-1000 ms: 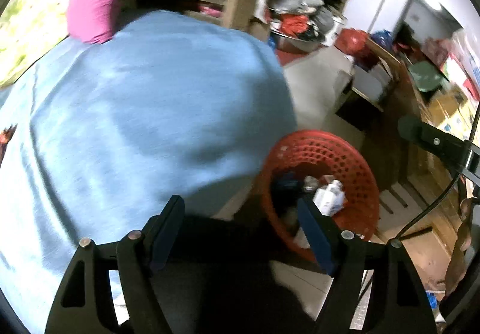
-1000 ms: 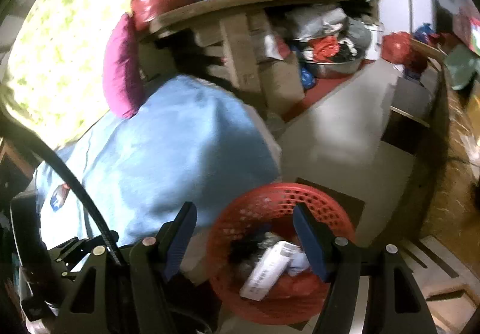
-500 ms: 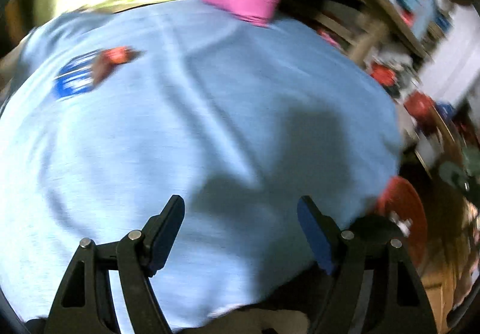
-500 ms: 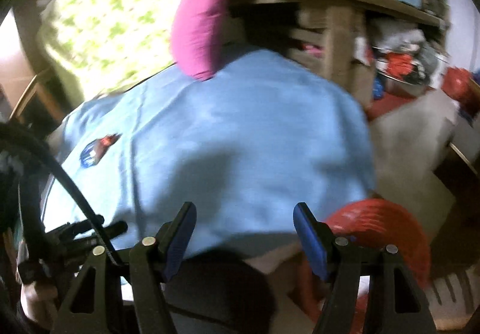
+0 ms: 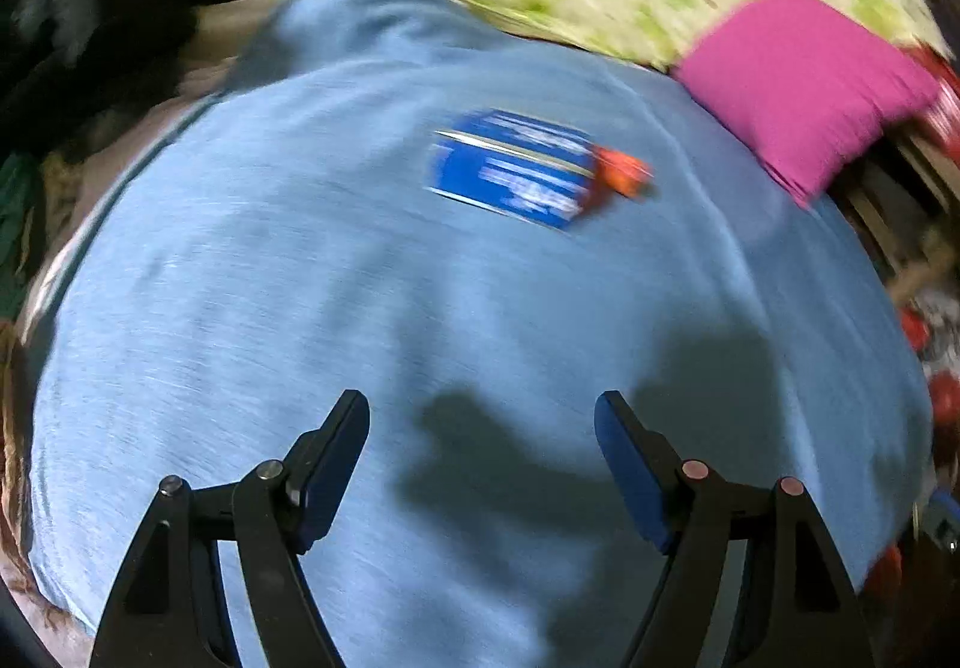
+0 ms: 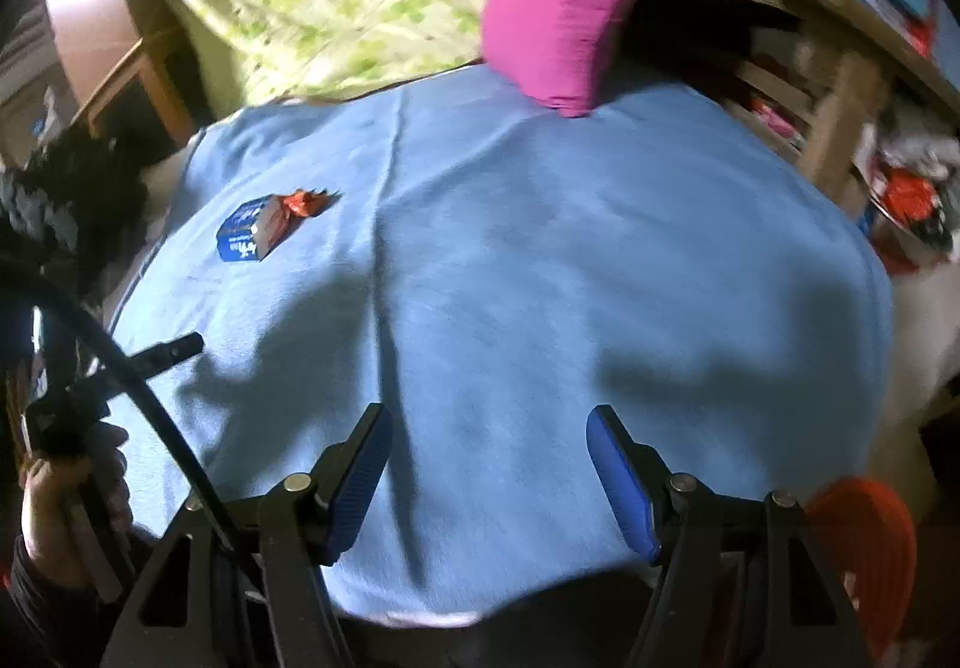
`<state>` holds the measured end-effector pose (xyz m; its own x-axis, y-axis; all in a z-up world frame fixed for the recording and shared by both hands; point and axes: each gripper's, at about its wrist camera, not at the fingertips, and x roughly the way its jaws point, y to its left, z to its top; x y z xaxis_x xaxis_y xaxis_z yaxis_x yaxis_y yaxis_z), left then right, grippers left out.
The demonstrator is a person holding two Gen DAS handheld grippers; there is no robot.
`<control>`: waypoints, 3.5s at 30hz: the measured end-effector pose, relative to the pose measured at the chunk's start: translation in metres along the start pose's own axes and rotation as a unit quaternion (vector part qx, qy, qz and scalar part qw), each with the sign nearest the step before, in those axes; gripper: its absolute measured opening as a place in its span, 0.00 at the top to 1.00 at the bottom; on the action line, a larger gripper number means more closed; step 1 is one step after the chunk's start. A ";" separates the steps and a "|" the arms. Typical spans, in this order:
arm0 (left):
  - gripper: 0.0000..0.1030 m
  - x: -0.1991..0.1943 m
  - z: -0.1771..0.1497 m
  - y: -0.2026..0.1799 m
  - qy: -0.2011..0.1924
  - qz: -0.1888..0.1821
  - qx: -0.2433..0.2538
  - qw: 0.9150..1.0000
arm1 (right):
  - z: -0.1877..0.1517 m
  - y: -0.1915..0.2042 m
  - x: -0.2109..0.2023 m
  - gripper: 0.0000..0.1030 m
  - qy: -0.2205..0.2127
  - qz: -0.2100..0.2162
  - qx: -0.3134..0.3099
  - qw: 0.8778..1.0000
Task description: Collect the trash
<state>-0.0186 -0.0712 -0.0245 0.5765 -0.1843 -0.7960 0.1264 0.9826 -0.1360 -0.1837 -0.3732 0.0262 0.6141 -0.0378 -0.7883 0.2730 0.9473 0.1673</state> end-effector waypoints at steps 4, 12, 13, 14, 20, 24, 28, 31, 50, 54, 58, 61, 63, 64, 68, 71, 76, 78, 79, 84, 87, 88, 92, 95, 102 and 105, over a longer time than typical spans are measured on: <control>0.24 0.008 0.005 0.028 -0.026 0.019 -0.037 0.999 | 0.031 0.033 0.033 0.31 0.009 0.016 -0.045 0.999; 0.24 0.016 0.010 0.048 -0.034 0.027 -0.084 0.996 | 0.103 0.107 0.121 0.32 0.018 0.032 -0.135 0.990; 0.24 0.015 0.010 0.048 -0.034 0.028 -0.083 0.996 | 0.110 0.115 0.131 0.33 0.020 0.035 -0.140 0.989; 0.24 0.017 0.011 0.048 -0.035 0.029 -0.083 0.995 | 0.117 0.124 0.142 0.36 0.019 0.039 -0.149 0.988; 0.24 0.020 0.014 0.058 -0.027 0.017 -0.108 0.994 | 0.148 0.164 0.184 0.45 0.017 0.039 -0.195 0.980; 0.24 0.018 0.014 0.059 -0.030 0.013 -0.115 0.993 | 0.159 0.181 0.210 0.51 0.023 0.038 -0.223 0.974; 0.24 0.017 0.014 0.061 -0.038 0.019 -0.119 0.992 | 0.163 0.191 0.224 0.57 0.018 0.047 -0.238 0.970; 0.24 0.017 0.015 0.060 -0.039 0.018 -0.118 0.992 | 0.165 0.196 0.235 0.60 0.019 0.046 -0.246 0.968; 0.24 0.013 0.013 0.058 -0.039 0.016 -0.123 0.992 | 0.153 0.163 0.210 0.90 0.052 0.029 -0.181 0.982; 0.24 0.011 0.013 0.060 -0.042 0.017 -0.126 0.991 | 0.165 0.170 0.214 0.86 0.047 0.056 -0.134 0.988; 0.24 0.002 0.015 0.070 -0.062 0.028 -0.149 0.987 | 0.147 0.203 0.227 0.86 0.076 0.081 -0.139 0.984; 0.24 -0.009 0.014 0.085 -0.088 0.047 -0.180 0.979 | 0.122 0.241 0.203 0.85 0.073 0.161 -0.204 0.963; 0.24 -0.017 0.012 0.096 -0.106 0.067 -0.204 0.971 | 0.110 0.252 0.185 0.85 0.065 0.195 -0.226 0.952; 0.23 -0.019 0.012 0.100 -0.111 0.074 -0.212 0.968 | 0.108 0.251 0.181 0.85 0.065 0.195 -0.226 0.952; 0.21 -0.018 0.011 0.104 -0.105 0.077 -0.221 0.967 | 0.115 0.216 0.181 0.84 0.072 0.169 -0.172 0.968; 0.21 -0.010 0.013 0.093 -0.087 0.064 -0.201 0.974 | 0.123 0.175 0.181 0.71 0.071 0.133 -0.135 0.979; 0.20 0.008 0.028 0.054 -0.049 0.039 -0.131 0.989 | 0.120 0.121 0.163 0.29 0.040 0.122 -0.072 0.989; 0.20 0.015 0.043 0.031 -0.048 0.041 -0.092 0.994 | 0.115 0.108 0.159 0.29 0.040 0.124 -0.056 0.990; 0.20 0.018 0.051 0.020 -0.047 0.043 -0.077 0.995 | 0.113 0.102 0.156 0.29 0.040 0.123 -0.051 0.990; 0.18 0.039 0.081 -0.028 -0.046 0.078 0.018 0.996 | 0.110 0.072 0.149 0.29 0.033 0.119 -0.028 0.992; 0.17 0.058 0.091 -0.040 -0.031 0.091 0.042 0.994 | 0.111 0.060 0.144 0.29 0.029 0.117 -0.018 0.993; 0.17 0.064 0.093 -0.041 -0.027 0.096 0.044 0.994 | 0.113 0.059 0.144 0.29 0.028 0.115 -0.017 0.993; 0.17 0.087 0.092 -0.032 0.010 0.094 0.047 0.994 | 0.119 0.064 0.147 0.29 0.027 0.112 -0.023 0.993; 0.25 0.084 0.090 -0.006 -0.005 0.046 -0.010 0.999 | 0.126 0.082 0.154 0.29 0.026 0.111 -0.045 0.993; 0.42 0.067 0.093 0.023 -0.020 0.012 -0.058 0.998 | 0.151 0.139 0.184 0.29 0.028 0.112 -0.099 0.988; 0.42 0.062 0.097 0.021 -0.034 0.015 -0.060 0.998 | 0.166 0.162 0.201 0.29 0.029 0.105 -0.092 0.990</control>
<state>0.0986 -0.0639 -0.0196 0.6329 -0.1521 -0.7592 0.0133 0.9825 -0.1858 0.1068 -0.2805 -0.0072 0.5976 0.1786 -0.7817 0.0025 0.9745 0.2246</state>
